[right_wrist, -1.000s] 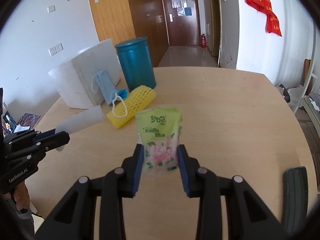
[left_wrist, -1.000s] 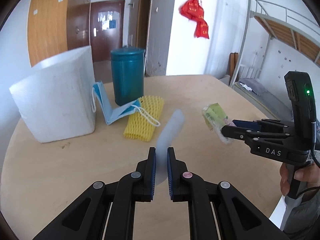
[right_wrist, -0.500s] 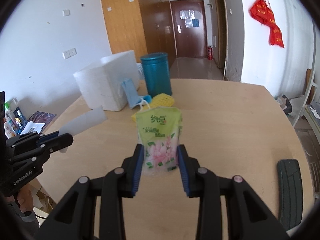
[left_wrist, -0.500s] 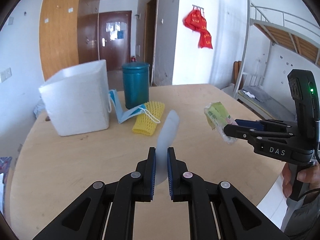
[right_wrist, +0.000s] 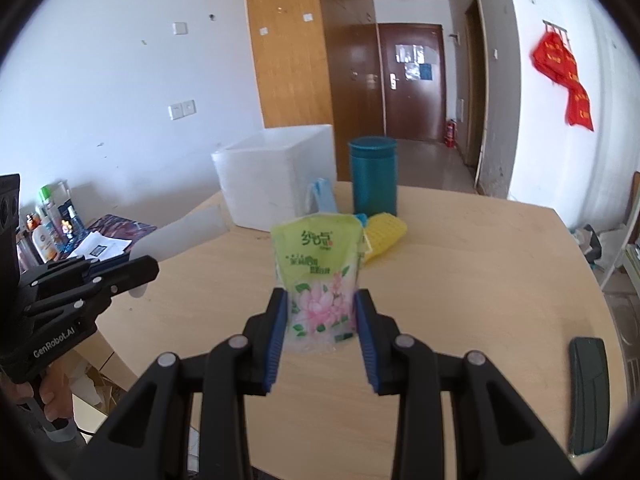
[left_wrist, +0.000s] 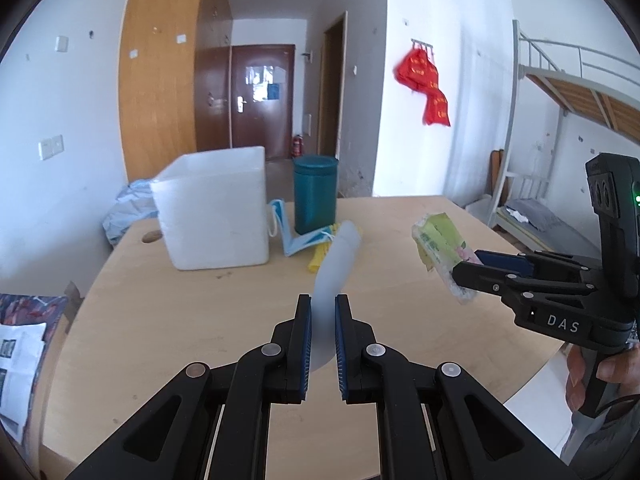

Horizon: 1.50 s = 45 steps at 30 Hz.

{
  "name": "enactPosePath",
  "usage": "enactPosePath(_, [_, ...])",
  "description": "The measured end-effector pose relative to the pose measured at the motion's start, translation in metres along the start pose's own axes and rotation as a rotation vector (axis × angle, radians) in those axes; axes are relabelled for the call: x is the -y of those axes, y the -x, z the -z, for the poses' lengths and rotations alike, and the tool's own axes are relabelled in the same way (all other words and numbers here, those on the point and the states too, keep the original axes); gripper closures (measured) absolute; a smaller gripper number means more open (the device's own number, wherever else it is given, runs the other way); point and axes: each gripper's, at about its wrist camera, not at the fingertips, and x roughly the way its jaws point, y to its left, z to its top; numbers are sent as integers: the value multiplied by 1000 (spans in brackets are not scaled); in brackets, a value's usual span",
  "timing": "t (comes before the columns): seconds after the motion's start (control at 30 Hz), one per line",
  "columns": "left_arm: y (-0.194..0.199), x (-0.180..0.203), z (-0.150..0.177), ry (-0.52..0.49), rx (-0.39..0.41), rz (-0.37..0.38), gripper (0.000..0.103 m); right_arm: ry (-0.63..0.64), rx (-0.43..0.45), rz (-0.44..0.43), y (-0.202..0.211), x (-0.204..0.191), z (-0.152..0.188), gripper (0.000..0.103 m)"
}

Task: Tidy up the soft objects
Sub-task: 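Lift the tissue pack with the right tool while the left tool carries the foam stick toward the box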

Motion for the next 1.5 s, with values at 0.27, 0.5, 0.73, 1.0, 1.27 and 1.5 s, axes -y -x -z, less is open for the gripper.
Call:
enactPosePath(0.27, [19,-19,-3,39,38,-55,92,36,22,-34,-6,-21,-11,65])
enactPosePath(0.5, [24,-30,-12,60,61,-98,92,67,37,-74,-15,-37,-24,65])
enactPosePath(0.73, [17,-40,-20,70,72,-131,92,84,48,-104,-27,-46,-39,65])
enactPosePath(1.0, [5,-56,-34,87,75,-151,92,87,54,-115,-43,-49,-57,64])
enactPosePath(1.27, [-6,-68,-47,86,80,-164,92,92,55,-125,-56,-49,-72,65])
enactPosePath(1.5, [-17,-76,-62,96,80,-175,92,98,57,-122,-66,-48,-89,64])
